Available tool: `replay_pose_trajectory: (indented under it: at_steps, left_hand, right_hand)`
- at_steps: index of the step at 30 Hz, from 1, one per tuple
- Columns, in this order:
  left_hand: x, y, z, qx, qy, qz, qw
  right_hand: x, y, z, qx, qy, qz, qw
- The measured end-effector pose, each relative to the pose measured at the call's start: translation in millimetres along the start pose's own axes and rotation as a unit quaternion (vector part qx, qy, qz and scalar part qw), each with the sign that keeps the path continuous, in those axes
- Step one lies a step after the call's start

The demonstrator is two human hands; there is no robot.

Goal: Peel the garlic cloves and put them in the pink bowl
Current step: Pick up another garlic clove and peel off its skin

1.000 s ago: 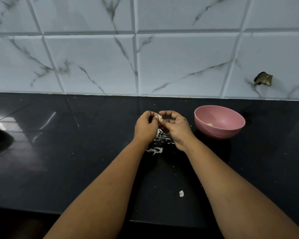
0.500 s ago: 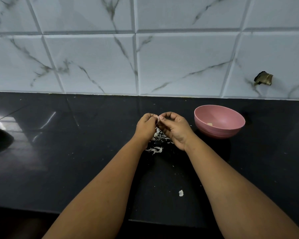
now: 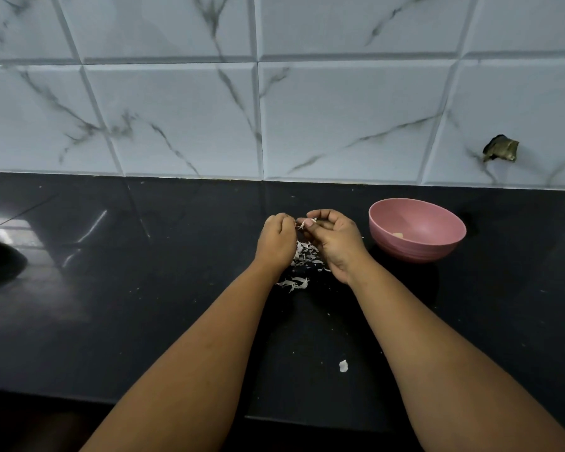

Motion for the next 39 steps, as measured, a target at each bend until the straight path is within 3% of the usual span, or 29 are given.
replay_pose_trajectory:
  at_steps: [7,16,23,29,39]
  left_hand:
    - [0.0,-0.3,-5.6,-0.052,-0.055,-0.006,0.997]
    - [-0.8,13.6,0.1,-0.039,-0.017,-0.059,0.997]
    - [-3.3,4.0,13.9,-0.147,-0.025,0.016,0.989]
    - [3.9,6.7,-5.0,-0.056,-0.067,-0.015,0.996]
    - [2.4,4.5,-2.8,0.047,-0.042,0.032,0.998]
  right_hand:
    - [-0.8,6.9,2.9,-0.041,0.0,-0.03,0.999]
    - [-6.9,25.2,0.2,-0.113,-0.028,-0.102,0.988]
    - [-8.6,27.2,0.6,-0.016,-0.007,-0.107,0.994]
    - [-6.3,25.4,9.0,0.095,0.045,-0.108,0.989]
    - [-5.7,25.4,2.9,0.005,-0.058,-0.067,0.996]
Point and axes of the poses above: each hand's wrist, its own x-axis away from the middle knuckle, its own y-axis out of the back of the hand, z = x × y, the point moved 8 cm from there along -x, towards the middle knuckle, and after that the axes turned 2 degrees about -z, right-handed, at the moved point
